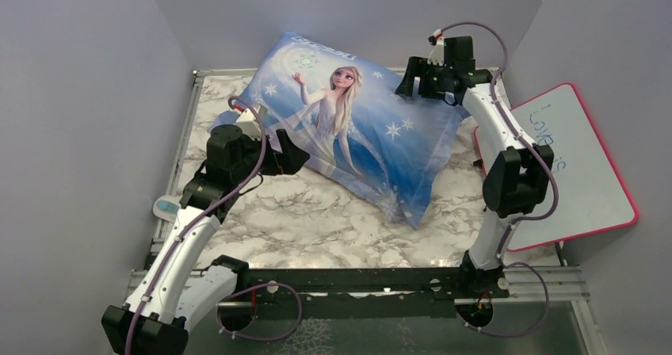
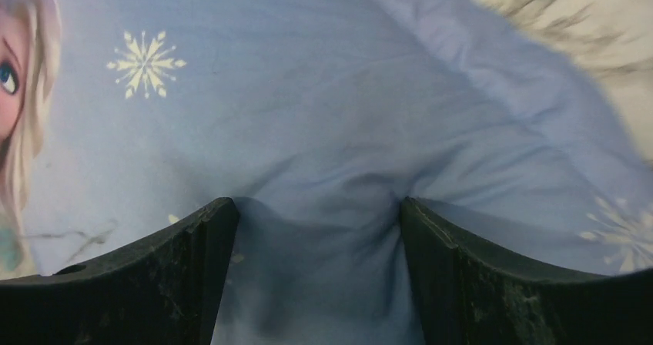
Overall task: Remove the pillowcase from the pillow
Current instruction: Adjust the pillow at the center of the board, then turn over the pillow at the center of the board.
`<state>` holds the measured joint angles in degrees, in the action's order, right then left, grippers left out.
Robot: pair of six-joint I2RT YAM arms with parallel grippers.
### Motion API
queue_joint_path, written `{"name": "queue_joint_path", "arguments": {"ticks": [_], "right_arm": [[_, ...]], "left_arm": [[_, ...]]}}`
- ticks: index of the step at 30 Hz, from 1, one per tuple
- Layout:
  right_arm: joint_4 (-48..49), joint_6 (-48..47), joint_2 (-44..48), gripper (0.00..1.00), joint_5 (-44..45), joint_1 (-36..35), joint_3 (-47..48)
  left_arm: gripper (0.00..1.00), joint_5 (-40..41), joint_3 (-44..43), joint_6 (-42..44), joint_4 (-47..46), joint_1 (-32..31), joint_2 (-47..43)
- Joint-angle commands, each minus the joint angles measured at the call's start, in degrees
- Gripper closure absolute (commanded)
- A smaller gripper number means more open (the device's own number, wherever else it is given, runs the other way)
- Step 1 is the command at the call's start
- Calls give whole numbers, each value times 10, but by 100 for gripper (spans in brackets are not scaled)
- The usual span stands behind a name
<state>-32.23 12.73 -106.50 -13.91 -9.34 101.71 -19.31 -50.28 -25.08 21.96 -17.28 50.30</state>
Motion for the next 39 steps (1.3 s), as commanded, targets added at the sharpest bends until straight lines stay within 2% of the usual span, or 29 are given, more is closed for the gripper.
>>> {"name": "queue_joint_path", "arguments": {"ticks": [1,2,4,8,11,14,16,19,21,27,28,30,32,36,39], "right_arm": [[-46,-22,-9,28,-289,-10,-69],[-23,-13,3,39,-325,-18,-111],[8,-5,42,46,-314,-50,-185],[43,7,141,70,-274,-106,-303],[94,65,235,76,-270,-119,-393],[134,107,309,76,-278,-125,-473],[139,120,341,70,-283,-125,-500],[102,96,365,45,-257,-125,-484],[69,79,373,32,-192,-125,-453],[16,90,373,6,88,-124,-377],[12,98,369,1,123,-123,-370],[25,111,360,0,133,-116,-373],[49,117,342,0,70,-107,-383],[96,120,260,0,-180,-106,-417],[187,185,192,6,-343,-108,-466]], "left_arm": [[1,-23,23,-15,-12,0,-16],[1,-22,28,-17,-15,0,-14],[1,-24,36,-27,-32,0,-9],[1,-45,49,-51,-79,0,8],[1,-58,59,-66,-117,0,22],[1,-66,61,-76,-141,0,36],[1,-70,64,-78,-149,0,48],[1,-67,74,-77,-147,0,63],[3,-62,82,-78,-138,0,71],[9,-28,96,-49,-99,0,63],[10,-22,95,-43,-90,0,61],[10,-13,96,-35,-75,0,58],[11,-12,100,-31,-68,0,59],[14,-17,115,-33,-67,-1,60],[14,-20,124,-31,-69,-1,66]]}}
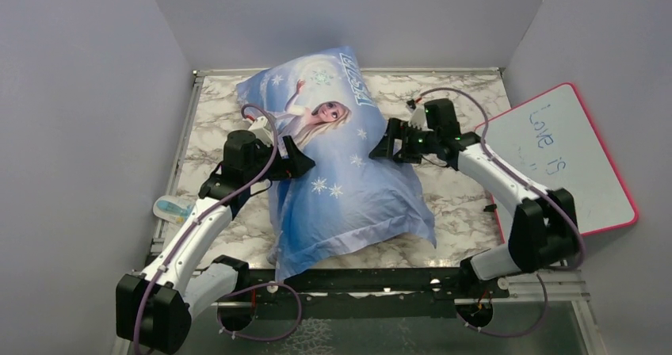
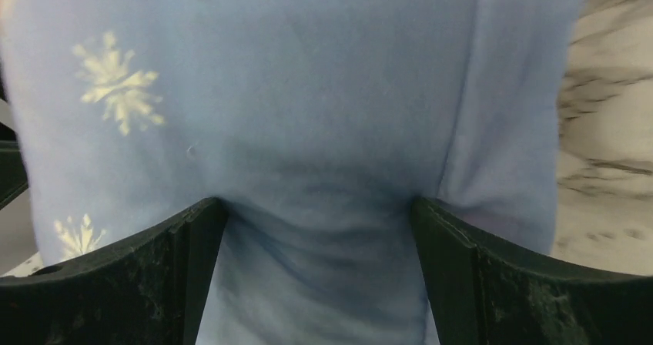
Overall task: Remove the pillowcase from the pillow
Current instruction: Turn over the pillow at the center of the board.
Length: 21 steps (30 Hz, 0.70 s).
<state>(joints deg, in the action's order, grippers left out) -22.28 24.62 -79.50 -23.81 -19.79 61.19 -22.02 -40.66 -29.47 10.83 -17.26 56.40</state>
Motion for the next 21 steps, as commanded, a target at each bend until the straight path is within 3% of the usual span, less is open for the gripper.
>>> {"name": "queue_joint_path", "arguments": {"ticks": [1,3,5,10,12,13,18,21], "right_arm": [[132,95,-91,7,-285,-7,-81],[199,139,-101,9,-318,-15,-106],[211,144,-96,19,-321,-19,-107],[128,100,-61,66,-242,-18,-60],[124,104,-38,95,-211,-18,-55],[125,112,-27,99,-198,-19,-55],[129,121,33,99,-152,-18,-43],[73,94,71,99,-52,-18,-10]], "left_arm": [[15,5,31,13,42,-1,8],[15,-4,32,14,40,-1,18],[16,-15,33,14,36,-1,28],[19,-34,33,14,26,-5,43],[19,-37,33,14,24,-9,43],[19,-38,33,14,24,-10,42],[18,-43,33,14,25,-13,31],[10,-33,28,-3,27,-15,12]]}}
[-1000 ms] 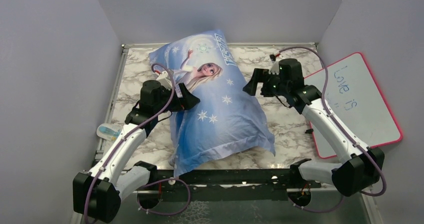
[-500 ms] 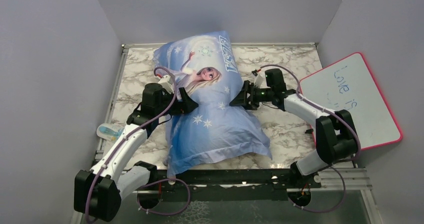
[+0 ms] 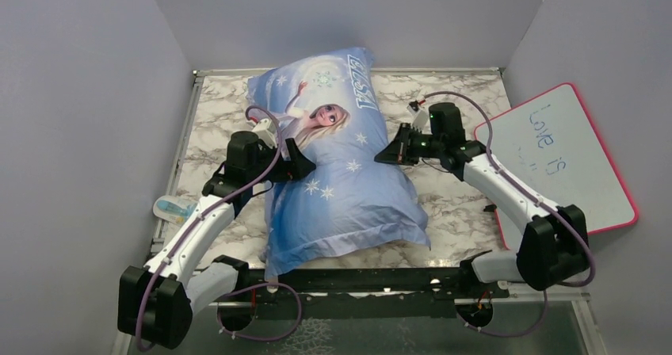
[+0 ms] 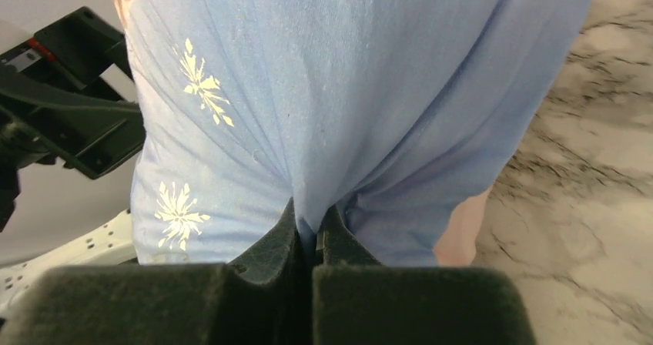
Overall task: Remove the pillowcase from the pillow
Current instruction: Turn over the pillow at the center of the board.
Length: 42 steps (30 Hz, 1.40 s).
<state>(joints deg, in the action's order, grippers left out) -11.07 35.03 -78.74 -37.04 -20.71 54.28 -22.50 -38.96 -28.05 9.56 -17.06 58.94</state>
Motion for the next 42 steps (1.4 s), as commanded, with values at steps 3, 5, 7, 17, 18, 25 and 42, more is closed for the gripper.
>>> {"name": "queue_joint_path", "arguments": {"ticks": [3,5,7,17,18,25,42], "right_arm": [[-108,-81,108,99,272,-9,95],[-134,-103,141,99,440,-8,105],[-126,-140,168,99,477,-7,117],[-66,-263,263,99,409,-7,207],[-66,-269,265,99,382,-7,215],[-134,-252,164,99,52,-12,221],[-154,-298,-12,99,73,-281,196]], "left_arm": [[9,-52,16,-61,-6,-56,-34],[9,-50,11,-66,-14,-93,-37],[9,-41,5,-58,-3,-109,-41],[3,54,-86,-25,37,-110,-35],[3,69,-90,-28,38,-110,-38],[2,184,-80,-54,48,-110,-95],[1,368,-118,-76,89,-110,-253]]}}
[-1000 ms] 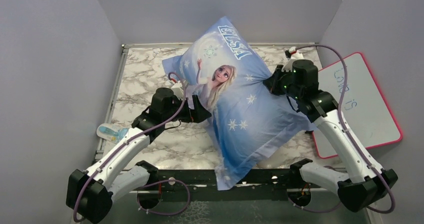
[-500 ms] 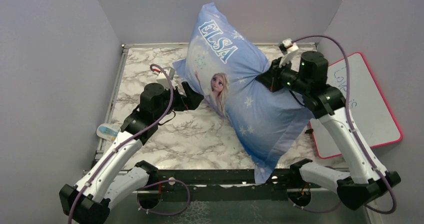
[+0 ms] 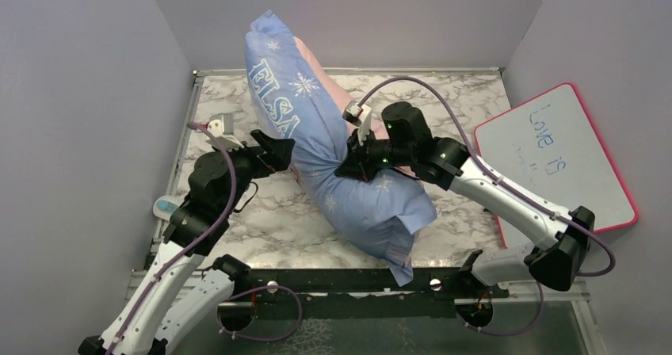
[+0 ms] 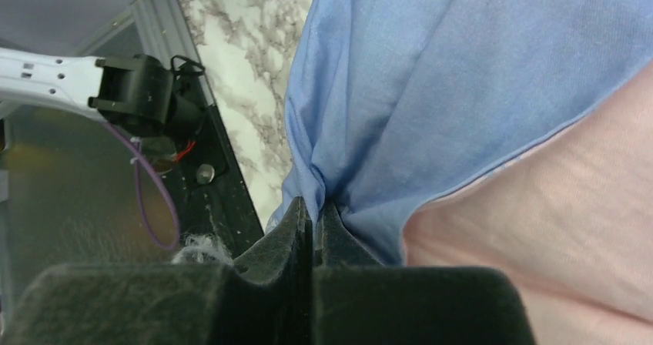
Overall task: Remove the pillowcase from the pillow
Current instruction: Turn over the pillow at the center of the board.
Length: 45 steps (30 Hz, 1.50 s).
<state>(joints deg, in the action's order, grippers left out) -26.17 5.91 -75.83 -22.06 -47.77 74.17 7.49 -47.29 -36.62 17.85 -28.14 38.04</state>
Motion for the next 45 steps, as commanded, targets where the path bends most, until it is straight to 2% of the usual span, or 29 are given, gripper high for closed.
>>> {"name": "queue_joint_path", "arguments": {"ticks": [1,8,13,15,17,18,19,22,27,29,30,31,33,34,36,39,41,42,44,45], "right_arm": [[-1,-5,-50,99,-102,-13,-5],[42,18,-83,99,-160,-63,-23],[43,13,-77,86,-213,-85,-5],[48,21,-60,69,-248,-86,10],[63,28,-27,57,-249,-86,22],[69,28,-6,50,-237,-86,26],[71,25,14,45,-212,-86,30],[71,8,79,26,-66,-86,32],[44,29,126,3,331,-85,16],[6,51,111,0,420,-76,25],[-17,67,99,0,428,-60,31],[-35,88,87,0,412,-37,33],[-49,130,65,0,325,30,17],[-45,152,57,0,273,75,0],[-16,186,46,0,177,121,-44],[52,210,6,0,28,140,-104],[67,218,-51,0,-65,140,-110],[80,214,-142,12,-245,138,-96],[169,258,-159,30,-326,133,-124],[218,278,-153,39,-330,131,-138]], "left_arm": [[1,74,-38,17,12,1,-48],[1,21,-45,33,28,1,0],[3,-7,-31,12,28,1,63],[13,1,-19,3,27,1,70],[34,4,-4,1,21,1,66],[41,4,4,2,17,1,62],[45,4,11,2,15,1,56],[67,17,29,0,18,1,34],[99,70,57,-2,37,1,-25],[100,81,62,-4,53,1,-36],[100,84,64,-5,61,1,-39],[100,87,66,-8,69,1,-41],[100,89,70,-13,77,1,-44],[100,88,72,-16,78,1,-45],[100,85,72,-19,79,1,-46],[100,84,69,-22,86,1,-45],[100,81,67,-20,93,1,-45],[100,58,70,-9,98,1,-36],[100,36,73,-3,99,1,-22],[100,22,74,-2,100,1,-10]]}}
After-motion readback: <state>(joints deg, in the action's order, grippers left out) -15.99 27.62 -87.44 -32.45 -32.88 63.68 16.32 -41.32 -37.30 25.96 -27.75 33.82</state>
